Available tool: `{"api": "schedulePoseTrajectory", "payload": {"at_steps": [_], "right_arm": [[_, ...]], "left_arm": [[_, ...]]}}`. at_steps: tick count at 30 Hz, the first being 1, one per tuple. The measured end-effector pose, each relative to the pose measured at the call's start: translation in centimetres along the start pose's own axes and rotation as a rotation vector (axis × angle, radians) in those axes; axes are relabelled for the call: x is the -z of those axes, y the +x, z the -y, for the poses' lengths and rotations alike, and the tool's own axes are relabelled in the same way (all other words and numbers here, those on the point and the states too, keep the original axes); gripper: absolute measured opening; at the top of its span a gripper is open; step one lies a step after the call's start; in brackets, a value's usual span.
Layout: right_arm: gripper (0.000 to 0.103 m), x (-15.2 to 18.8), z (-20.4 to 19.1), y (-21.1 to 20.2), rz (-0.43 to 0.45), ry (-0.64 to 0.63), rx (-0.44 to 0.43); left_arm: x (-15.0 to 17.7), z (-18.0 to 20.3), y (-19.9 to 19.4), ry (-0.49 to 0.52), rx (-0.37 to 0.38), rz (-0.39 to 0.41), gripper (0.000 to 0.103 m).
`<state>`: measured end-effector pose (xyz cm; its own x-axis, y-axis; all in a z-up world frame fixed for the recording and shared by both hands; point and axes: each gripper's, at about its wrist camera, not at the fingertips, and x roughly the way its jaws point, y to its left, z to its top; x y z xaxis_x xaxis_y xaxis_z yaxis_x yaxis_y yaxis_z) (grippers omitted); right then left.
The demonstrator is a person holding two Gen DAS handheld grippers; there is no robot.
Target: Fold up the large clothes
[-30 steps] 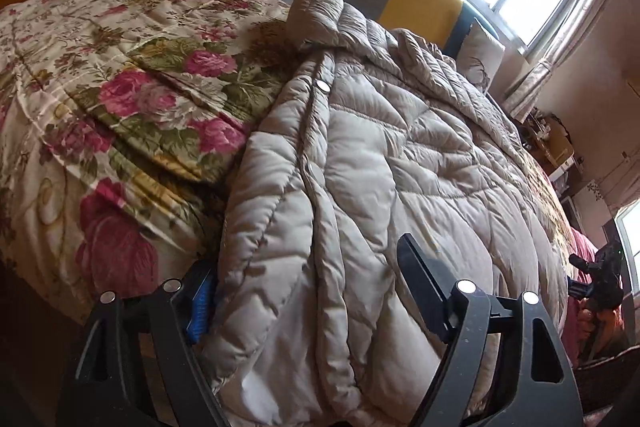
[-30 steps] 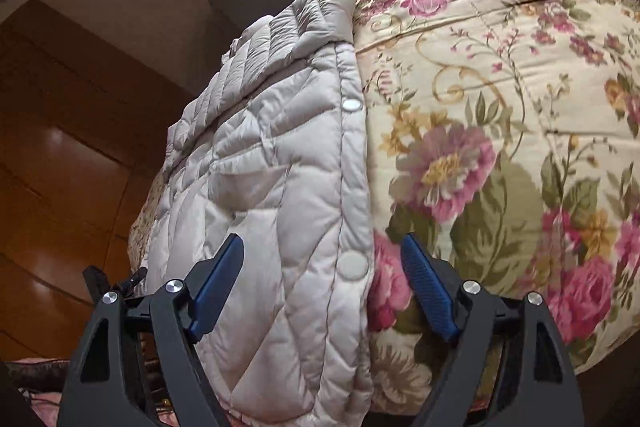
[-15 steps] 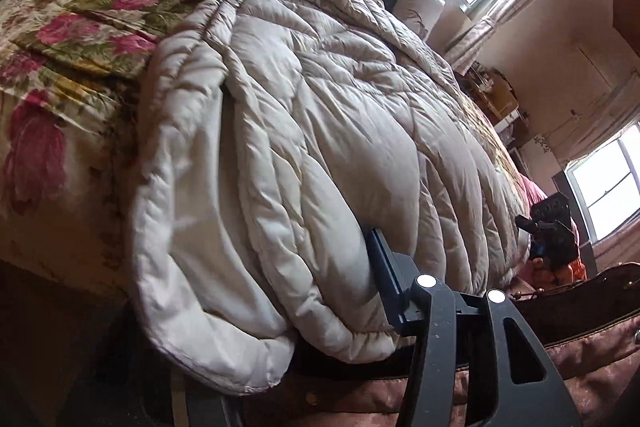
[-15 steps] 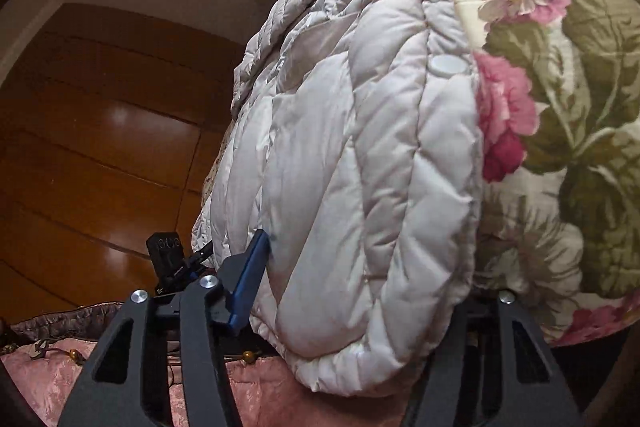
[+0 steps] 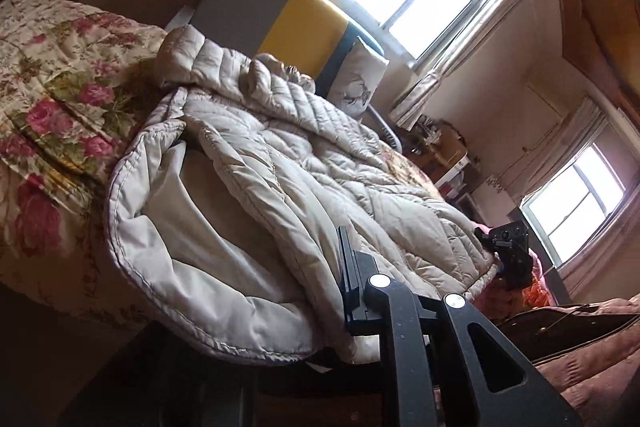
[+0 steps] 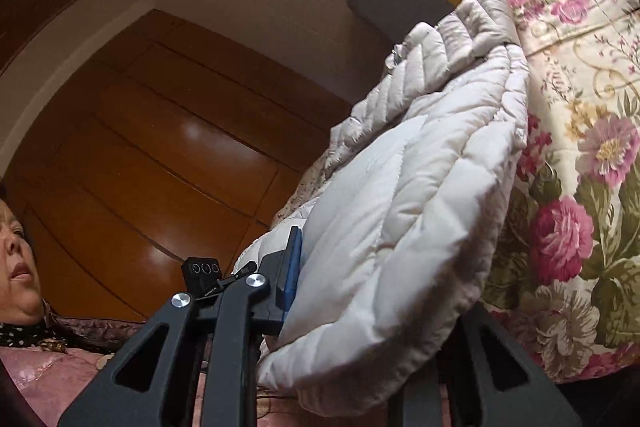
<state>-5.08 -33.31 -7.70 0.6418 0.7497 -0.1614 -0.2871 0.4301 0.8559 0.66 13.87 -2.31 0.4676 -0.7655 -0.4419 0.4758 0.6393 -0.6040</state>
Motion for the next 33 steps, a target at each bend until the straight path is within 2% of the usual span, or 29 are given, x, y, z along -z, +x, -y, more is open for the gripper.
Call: {"api": "schedulePoseTrajectory", "payload": {"at_steps": [8, 14, 20, 25, 30, 33], "right_arm": [[0.021, -0.5, -3.0, -3.7, 0.062, -0.087, -0.083], [0.021, 0.2, -4.2, -5.2, 0.086, -0.146, -0.149], [0.021, 0.9, -5.9, -6.5, 0.089, -0.205, -0.275], [0.021, -0.2, -5.3, -6.2, 0.111, -0.192, -0.314], [0.021, -1.9, -4.2, -5.3, 0.125, -0.122, -0.277], [0.022, -3.6, -3.1, -3.9, 0.14, -0.078, -0.265]], "left_arm": [[-0.5, 3.4, -4.0, 0.006, 0.142, 0.071, 0.015], [-0.7, 5.7, -6.3, -0.013, 0.255, 0.094, 0.015], [-1.3, 7.5, -8.7, -0.029, 0.398, 0.094, 0.015], [-2.9, 8.0, -7.8, -0.002, 0.387, 0.074, 0.015], [-5.3, 5.3, -4.6, -0.114, 0.37, 0.035, 0.016], [-6.9, 3.5, -2.2, -0.181, 0.33, 0.002, 0.017]]}}
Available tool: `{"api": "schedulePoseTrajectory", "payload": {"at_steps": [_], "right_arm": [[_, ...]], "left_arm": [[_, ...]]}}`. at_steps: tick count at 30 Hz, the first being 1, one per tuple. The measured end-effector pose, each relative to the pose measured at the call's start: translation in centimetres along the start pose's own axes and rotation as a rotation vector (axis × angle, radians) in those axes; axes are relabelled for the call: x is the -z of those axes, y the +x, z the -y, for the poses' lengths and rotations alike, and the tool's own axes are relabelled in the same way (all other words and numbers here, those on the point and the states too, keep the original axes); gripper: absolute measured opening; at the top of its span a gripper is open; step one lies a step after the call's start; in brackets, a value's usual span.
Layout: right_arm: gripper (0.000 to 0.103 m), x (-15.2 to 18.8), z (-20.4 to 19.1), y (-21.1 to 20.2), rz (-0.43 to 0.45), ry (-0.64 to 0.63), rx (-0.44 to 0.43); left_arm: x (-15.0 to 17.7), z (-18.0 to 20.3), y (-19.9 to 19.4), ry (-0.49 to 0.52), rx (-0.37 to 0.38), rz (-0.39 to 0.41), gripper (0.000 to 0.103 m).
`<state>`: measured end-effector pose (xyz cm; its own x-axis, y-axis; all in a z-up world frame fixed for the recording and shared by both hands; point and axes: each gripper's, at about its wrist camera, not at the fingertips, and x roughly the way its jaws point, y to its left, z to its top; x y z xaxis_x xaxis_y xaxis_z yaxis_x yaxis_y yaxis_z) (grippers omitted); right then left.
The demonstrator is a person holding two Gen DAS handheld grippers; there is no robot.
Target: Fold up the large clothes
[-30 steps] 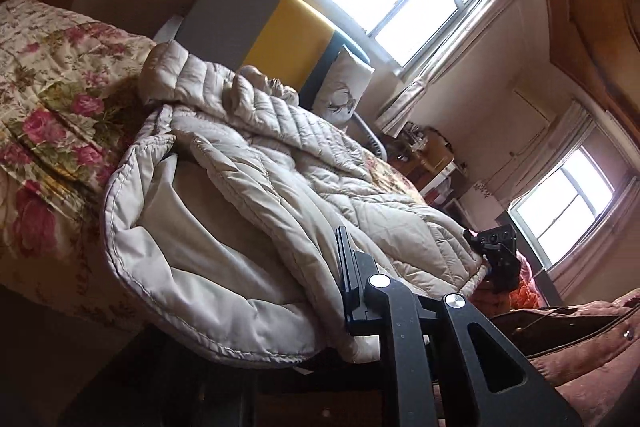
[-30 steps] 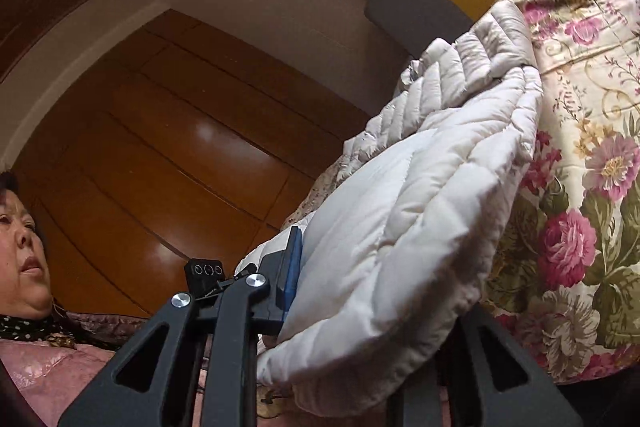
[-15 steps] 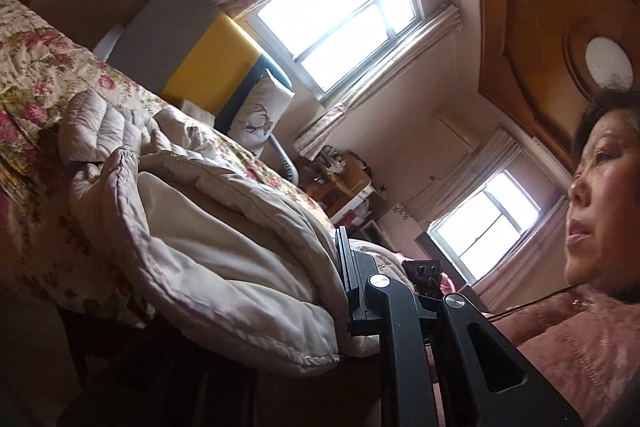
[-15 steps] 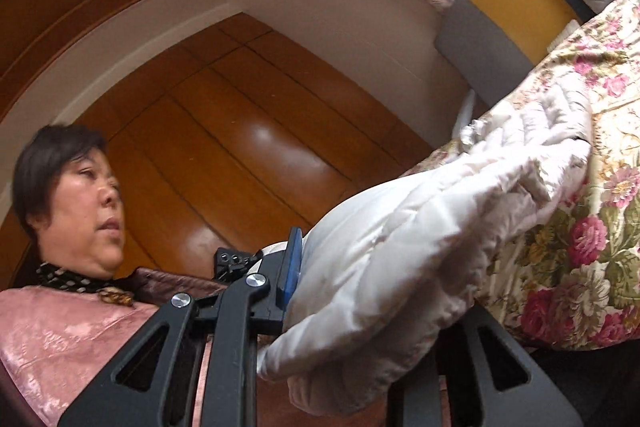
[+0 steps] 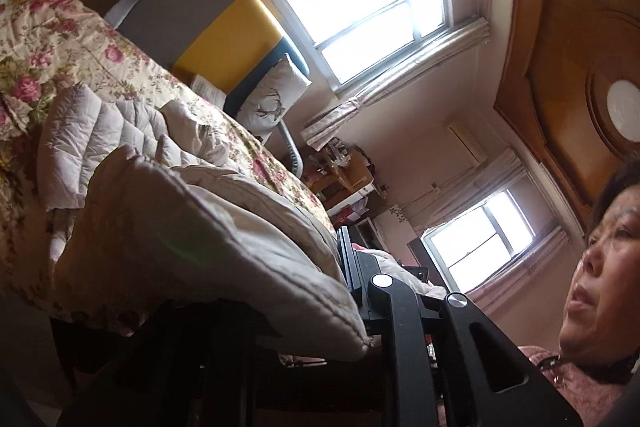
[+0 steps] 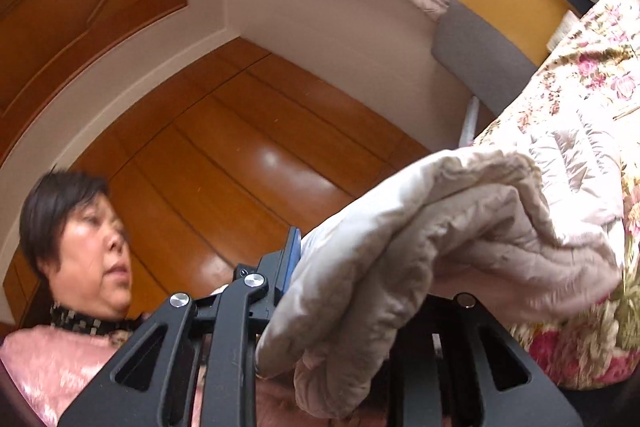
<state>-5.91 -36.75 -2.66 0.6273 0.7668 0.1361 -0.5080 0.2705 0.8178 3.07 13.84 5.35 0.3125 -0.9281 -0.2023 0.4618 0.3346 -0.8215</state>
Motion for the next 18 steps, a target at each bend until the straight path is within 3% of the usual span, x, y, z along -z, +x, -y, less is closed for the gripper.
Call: {"api": "schedulePoseTrajectory", "payload": {"at_steps": [3, 13, 16, 18], "right_arm": [[0.022, -0.7, 0.1, -0.5, 0.012, 0.051, 0.017], [0.026, -4.8, 7.7, 2.7, 0.113, 0.253, 0.148], [0.026, -5.5, 10.2, 3.3, 0.134, 0.296, 0.222], [0.029, -5.9, 12.0, 3.8, 0.156, 0.331, 0.278]], "left_arm": [[-1.6, -1.7, 1.6, -0.027, -0.041, -0.023, 0.017], [-7.3, -10.1, 8.3, -0.141, -0.188, -0.04, 0.019], [-8.4, -13.0, 10.4, -0.157, -0.278, -0.053, 0.018], [-8.9, -14.5, 11.8, -0.155, -0.352, -0.066, 0.025]]}}
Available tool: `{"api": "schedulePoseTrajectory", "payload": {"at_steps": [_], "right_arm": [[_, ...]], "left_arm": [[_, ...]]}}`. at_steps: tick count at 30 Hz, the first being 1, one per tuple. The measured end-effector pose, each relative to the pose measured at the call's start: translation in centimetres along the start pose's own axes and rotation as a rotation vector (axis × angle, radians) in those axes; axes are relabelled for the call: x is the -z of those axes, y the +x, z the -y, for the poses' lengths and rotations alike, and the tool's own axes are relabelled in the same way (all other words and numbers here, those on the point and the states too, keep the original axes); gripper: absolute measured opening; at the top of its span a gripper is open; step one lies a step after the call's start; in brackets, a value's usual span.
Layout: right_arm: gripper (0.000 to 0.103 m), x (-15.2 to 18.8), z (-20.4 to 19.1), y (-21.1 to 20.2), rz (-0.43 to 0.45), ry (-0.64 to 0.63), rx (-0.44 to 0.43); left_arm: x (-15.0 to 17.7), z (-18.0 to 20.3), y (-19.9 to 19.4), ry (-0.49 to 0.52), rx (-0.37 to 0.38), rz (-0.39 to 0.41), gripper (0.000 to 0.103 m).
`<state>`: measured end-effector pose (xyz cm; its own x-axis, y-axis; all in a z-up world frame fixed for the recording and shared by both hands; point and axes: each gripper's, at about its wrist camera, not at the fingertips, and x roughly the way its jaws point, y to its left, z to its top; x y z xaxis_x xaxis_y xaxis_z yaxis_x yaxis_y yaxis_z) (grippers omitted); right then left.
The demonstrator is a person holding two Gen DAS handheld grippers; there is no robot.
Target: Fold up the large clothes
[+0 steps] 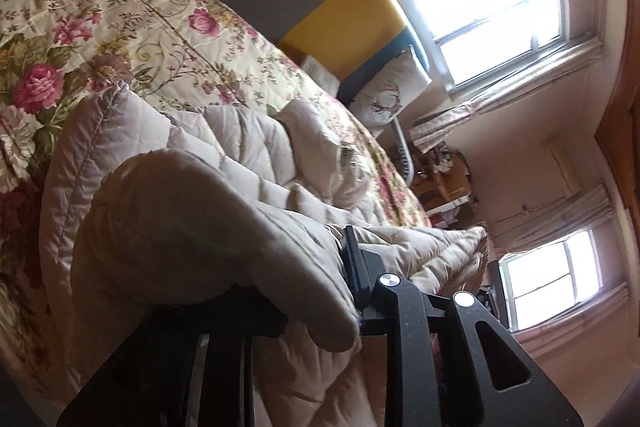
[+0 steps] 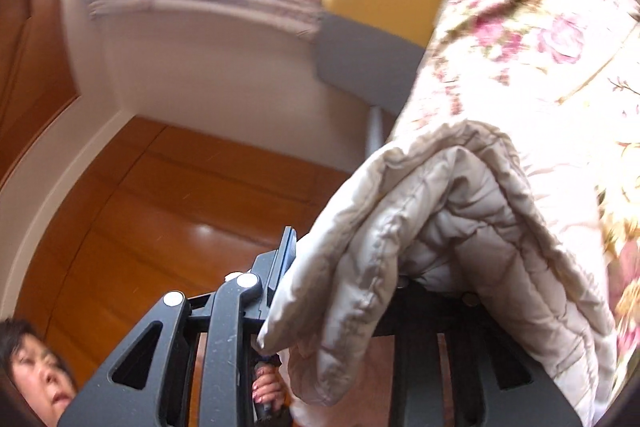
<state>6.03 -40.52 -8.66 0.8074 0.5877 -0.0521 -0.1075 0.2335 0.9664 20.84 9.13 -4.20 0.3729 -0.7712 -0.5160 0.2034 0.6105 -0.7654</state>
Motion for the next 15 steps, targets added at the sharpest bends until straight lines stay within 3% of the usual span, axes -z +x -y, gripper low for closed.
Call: {"api": "schedulePoseTrajectory", "payload": {"at_steps": [4, 6, 8, 9, 10, 11, 13, 15], "right_arm": [[0.032, -0.8, 2.6, 1.3, 0.064, 0.059, 0.076], [0.046, -1.0, 2.9, 1.4, 0.096, 0.04, 0.079], [0.064, -0.9, 2.9, 1.1, 0.134, 0.027, 0.032], [0.071, -0.9, 2.8, 0.9, 0.149, 0.015, 0.014], [0.072, -0.9, 2.4, 0.8, 0.163, -0.001, 0.017], [0.073, -0.9, 2.0, 0.6, 0.172, -0.021, 0.046], [0.076, -0.7, 1.0, 0.4, 0.181, -0.061, 0.114], [0.081, -0.4, -0.9, 0.7, 0.169, -0.123, 0.213]], "left_arm": [[-0.9, -1.8, 1.8, -0.082, 0.002, 0.008, 0.034], [-1.2, -2.5, 1.9, -0.122, 0.04, 0.023, 0.041], [-1.4, -3.1, 1.4, -0.16, 0.112, 0.048, 0.055], [-1.6, -3.2, 1.1, -0.17, 0.148, 0.066, 0.072], [-1.7, -3.3, 0.5, -0.175, 0.173, 0.094, 0.083], [-1.7, -3.3, -0.4, -0.182, 0.178, 0.143, 0.085], [-1.9, -3.2, -1.7, -0.189, 0.177, 0.204, 0.092], [-2.1, -2.2, -2.6, -0.153, 0.071, 0.23, 0.092]]}}
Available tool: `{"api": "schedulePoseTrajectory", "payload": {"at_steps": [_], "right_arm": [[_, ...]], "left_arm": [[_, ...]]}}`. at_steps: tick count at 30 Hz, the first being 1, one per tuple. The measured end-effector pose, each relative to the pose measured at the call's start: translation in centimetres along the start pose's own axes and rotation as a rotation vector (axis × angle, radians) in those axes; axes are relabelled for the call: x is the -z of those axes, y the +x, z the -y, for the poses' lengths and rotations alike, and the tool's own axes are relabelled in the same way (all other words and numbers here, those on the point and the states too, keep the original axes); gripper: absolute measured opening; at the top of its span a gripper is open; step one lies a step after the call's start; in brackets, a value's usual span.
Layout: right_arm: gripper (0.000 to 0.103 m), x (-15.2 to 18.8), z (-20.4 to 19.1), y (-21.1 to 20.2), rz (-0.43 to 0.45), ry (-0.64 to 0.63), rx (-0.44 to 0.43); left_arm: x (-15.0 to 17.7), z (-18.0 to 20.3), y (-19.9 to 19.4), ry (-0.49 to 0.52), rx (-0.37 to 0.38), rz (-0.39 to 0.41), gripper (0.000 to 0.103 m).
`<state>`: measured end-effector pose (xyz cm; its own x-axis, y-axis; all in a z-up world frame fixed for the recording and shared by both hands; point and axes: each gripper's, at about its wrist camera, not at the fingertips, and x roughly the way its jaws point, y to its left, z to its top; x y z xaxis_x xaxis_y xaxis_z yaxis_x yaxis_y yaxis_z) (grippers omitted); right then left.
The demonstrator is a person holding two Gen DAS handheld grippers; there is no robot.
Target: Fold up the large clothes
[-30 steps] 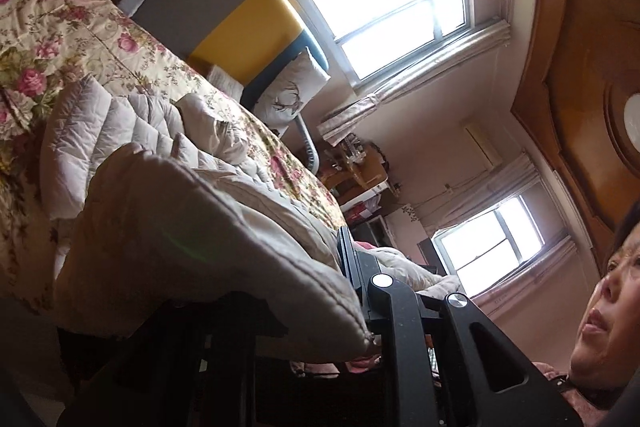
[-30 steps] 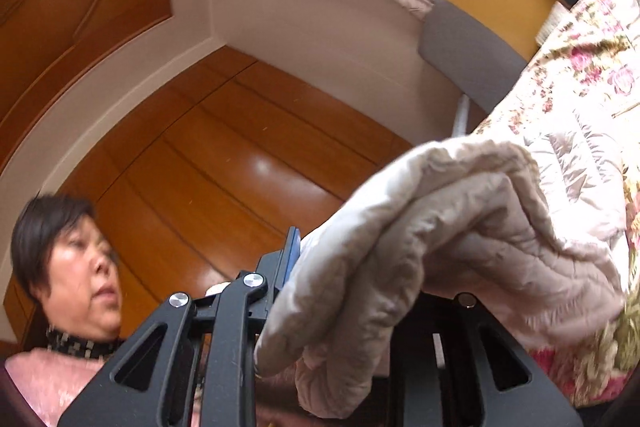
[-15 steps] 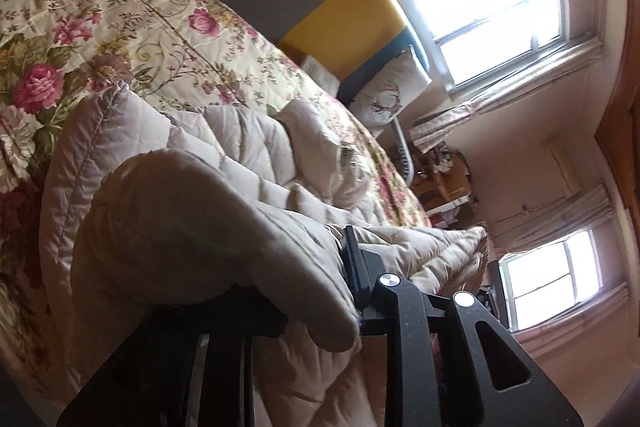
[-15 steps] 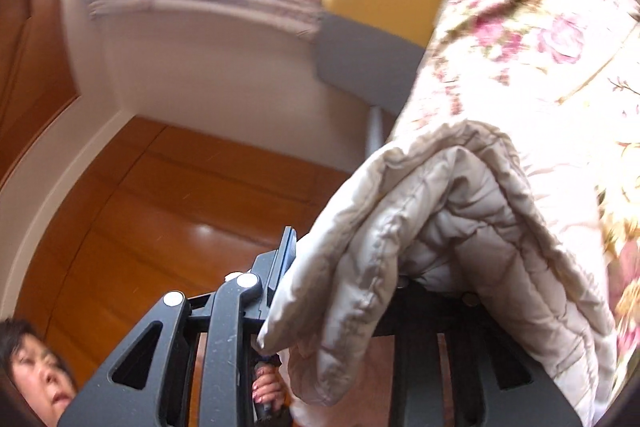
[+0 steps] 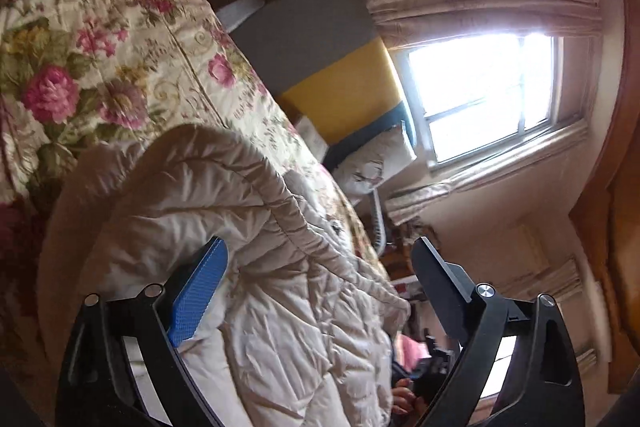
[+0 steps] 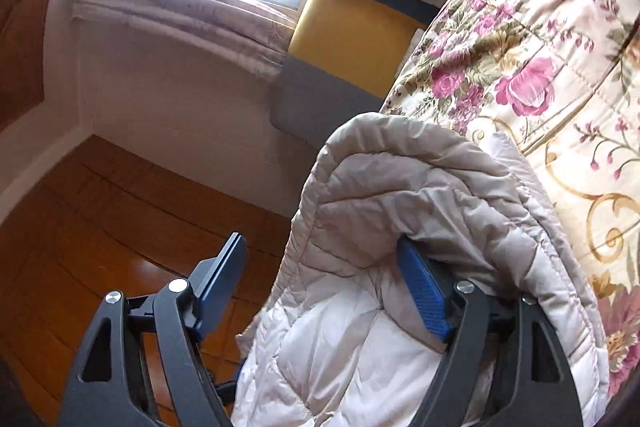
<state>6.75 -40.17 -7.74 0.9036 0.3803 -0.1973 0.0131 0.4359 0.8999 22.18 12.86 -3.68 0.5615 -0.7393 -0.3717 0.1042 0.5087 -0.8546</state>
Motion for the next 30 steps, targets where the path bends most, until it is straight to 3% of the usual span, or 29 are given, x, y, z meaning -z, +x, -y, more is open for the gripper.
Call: {"api": "schedulePoseTrajectory", "payload": {"at_steps": [4, 7, 10, 11, 12, 13, 15, 18, 19, 24, 27, 30], "right_arm": [[0.083, 1.1, -6.5, 3.0, -0.126, -0.379, 0.337], [0.083, 3.2, -10.0, 6.5, -0.228, -0.65, 0.501], [0.081, 5.1, -10.3, 9.7, -0.357, -0.765, 0.627], [0.072, 5.6, -9.9, 10.5, -0.388, -0.769, 0.648], [0.056, 6.1, -9.5, 10.9, -0.41, -0.77, 0.661], [0.05, 6.4, -9.0, 11.3, -0.417, -0.766, 0.668], [0.025, 6.8, -7.7, 11.3, -0.405, -0.761, 0.671], [0.003, 7.0, -7.7, 11.2, -0.393, -0.789, 0.663], [0.002, 7.0, -8.1, 10.9, -0.389, -0.801, 0.656], [0.001, 5.3, -12.0, 9.8, -0.3, -0.847, 0.613], [0.001, 4.5, -12.7, 10.5, -0.276, -0.863, 0.608], [0.001, 4.2, -11.6, 12.4, -0.287, -0.877, 0.622]], "left_arm": [[1.6, 4.1, 1.7, 0.244, -0.277, -0.076, 0.092], [3.8, 5.7, 3.9, 0.384, -0.399, -0.14, 0.092], [6.0, 5.6, 6.2, 0.496, -0.524, -0.181, 0.092], [6.6, 5.4, 7.0, 0.533, -0.558, -0.194, 0.092], [7.5, 5.4, 7.8, 0.592, -0.589, -0.198, 0.086], [7.8, 5.0, 8.2, 0.623, -0.595, -0.19, 0.072], [8.6, 4.9, 8.6, 0.671, -0.613, -0.174, 0.054], [8.9, 5.7, 8.5, 0.706, -0.625, -0.173, 0.019], [8.8, 6.4, 8.2, 0.718, -0.627, -0.168, 0.011], [7.7, 10.4, 6.4, 0.742, -0.598, -0.098, 0.008], [6.9, 11.0, 7.8, 0.786, -0.646, -0.086, 0.008], [6.2, 9.4, 10.6, 0.793, -0.697, -0.124, 0.008]]}}
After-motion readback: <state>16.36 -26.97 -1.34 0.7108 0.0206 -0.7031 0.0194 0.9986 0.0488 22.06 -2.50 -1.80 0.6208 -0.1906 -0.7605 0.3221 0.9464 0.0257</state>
